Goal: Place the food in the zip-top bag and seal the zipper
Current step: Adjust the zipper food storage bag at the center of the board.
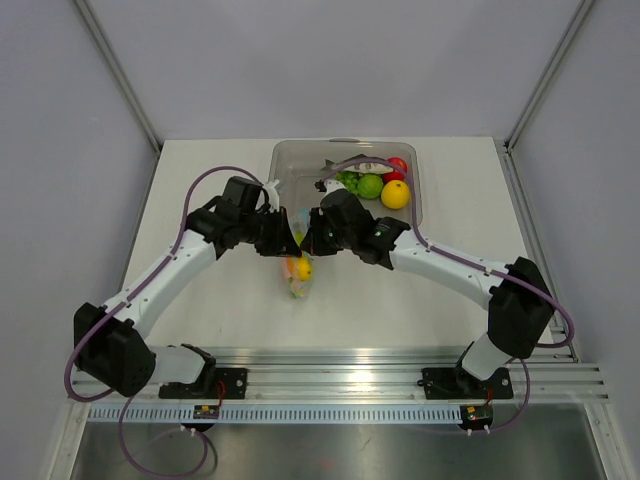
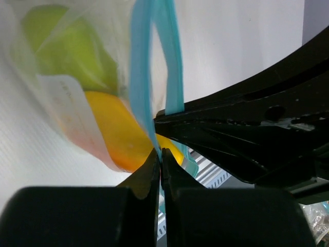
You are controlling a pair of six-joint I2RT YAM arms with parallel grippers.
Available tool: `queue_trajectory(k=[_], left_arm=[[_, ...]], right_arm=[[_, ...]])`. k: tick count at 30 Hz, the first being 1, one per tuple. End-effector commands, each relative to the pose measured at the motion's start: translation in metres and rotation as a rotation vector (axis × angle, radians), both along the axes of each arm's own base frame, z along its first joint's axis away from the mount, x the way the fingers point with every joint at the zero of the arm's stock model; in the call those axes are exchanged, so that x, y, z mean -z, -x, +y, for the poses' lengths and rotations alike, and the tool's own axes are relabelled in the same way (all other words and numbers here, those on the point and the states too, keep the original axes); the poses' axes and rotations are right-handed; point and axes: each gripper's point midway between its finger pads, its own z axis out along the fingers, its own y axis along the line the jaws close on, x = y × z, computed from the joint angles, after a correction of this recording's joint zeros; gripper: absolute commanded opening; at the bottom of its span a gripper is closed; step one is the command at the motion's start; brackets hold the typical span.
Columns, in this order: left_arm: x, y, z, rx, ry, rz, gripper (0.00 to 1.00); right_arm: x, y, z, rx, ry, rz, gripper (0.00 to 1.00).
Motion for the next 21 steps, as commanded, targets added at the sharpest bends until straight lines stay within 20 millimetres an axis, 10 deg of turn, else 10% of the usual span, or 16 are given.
queue_trajectory(k=[1,8,21], left_arm=[[-0.021,0.000,-0.018,0.045,0.106,-0.041,0.12],[-0.027,-0.002,-0.010,0.044,0.057,-0.087,0.52],[-0.021,0.026,0.033,0.050,-0.056,-0.337,0.54]], right_arm=[[-0.024,-0.005,0.007,-0.006,-0.042,-0.064,0.00],[-0.021,-0.007,-0.002,0.044,-0.054,-0.054,0.00],[-0.019,0.004,-0.030,0.219,-0.144,0.048,0.00]])
